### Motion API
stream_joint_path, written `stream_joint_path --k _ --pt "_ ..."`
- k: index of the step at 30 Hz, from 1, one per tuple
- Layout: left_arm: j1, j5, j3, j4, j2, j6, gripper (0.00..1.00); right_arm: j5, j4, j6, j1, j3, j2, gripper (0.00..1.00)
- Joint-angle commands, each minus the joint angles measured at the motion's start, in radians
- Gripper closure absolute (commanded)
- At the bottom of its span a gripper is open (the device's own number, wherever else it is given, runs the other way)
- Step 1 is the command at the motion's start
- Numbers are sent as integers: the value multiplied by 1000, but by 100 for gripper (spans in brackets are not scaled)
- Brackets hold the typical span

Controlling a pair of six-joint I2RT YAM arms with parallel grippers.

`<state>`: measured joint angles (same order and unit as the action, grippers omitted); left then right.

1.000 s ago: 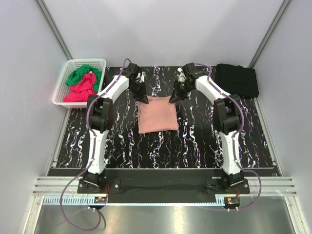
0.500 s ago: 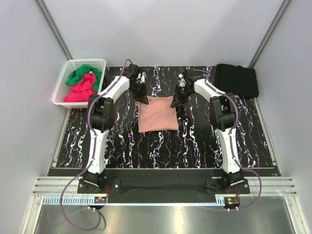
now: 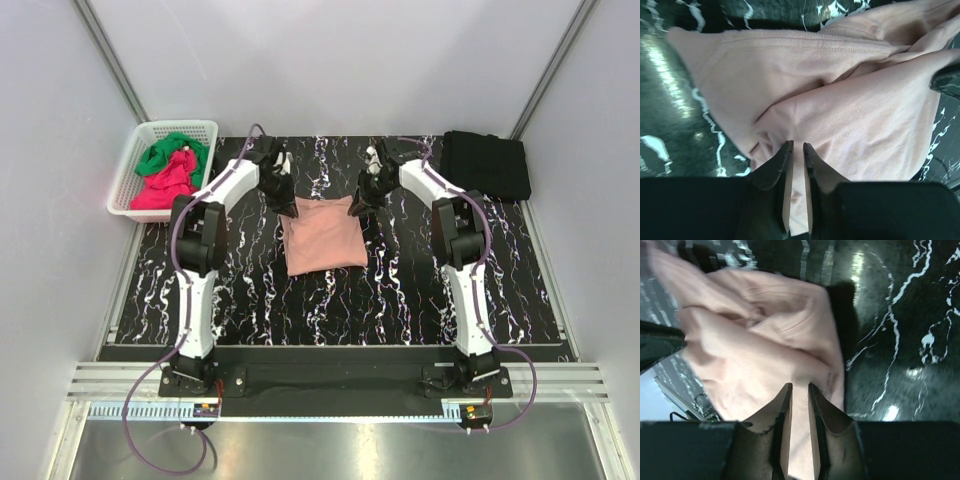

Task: Fold and stack the t-shirts
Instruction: Fold the tshirt

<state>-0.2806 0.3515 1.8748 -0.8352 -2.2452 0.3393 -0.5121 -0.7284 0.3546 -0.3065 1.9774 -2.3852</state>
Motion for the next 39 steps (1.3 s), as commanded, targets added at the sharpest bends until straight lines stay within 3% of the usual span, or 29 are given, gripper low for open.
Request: stream_joint_path --k 1,4,7,14,17,21,23,27,35,39 --pt "32 -49 21 24 114 0 79 15 23 -11 7 67 159 74" --pt "61 -37 38 19 167 6 77 7 -9 -14 10 98 219 72" --pt "78 13 41 1 234 12 66 17 -57 -9 15 112 277 71" --pt "116 164 -236 25 438 17 46 46 -57 56 43 -133 437 64" --pt "136 222 -375 51 540 20 46 -11 -28 111 43 -266 495 56" --pt "190 470 -586 180 659 95 46 -92 68 217 58 -455 595 57" --pt "202 494 -676 191 700 112 46 -126 96 280 70 -538 650 57" --pt "212 530 -773 196 786 93 45 -157 107 271 73 -618 701 56" --pt "233 670 -871 292 763 170 41 -195 210 216 102 -826 741 54" --pt "233 670 -922 294 734 138 41 -265 331 238 122 -922 699 45"
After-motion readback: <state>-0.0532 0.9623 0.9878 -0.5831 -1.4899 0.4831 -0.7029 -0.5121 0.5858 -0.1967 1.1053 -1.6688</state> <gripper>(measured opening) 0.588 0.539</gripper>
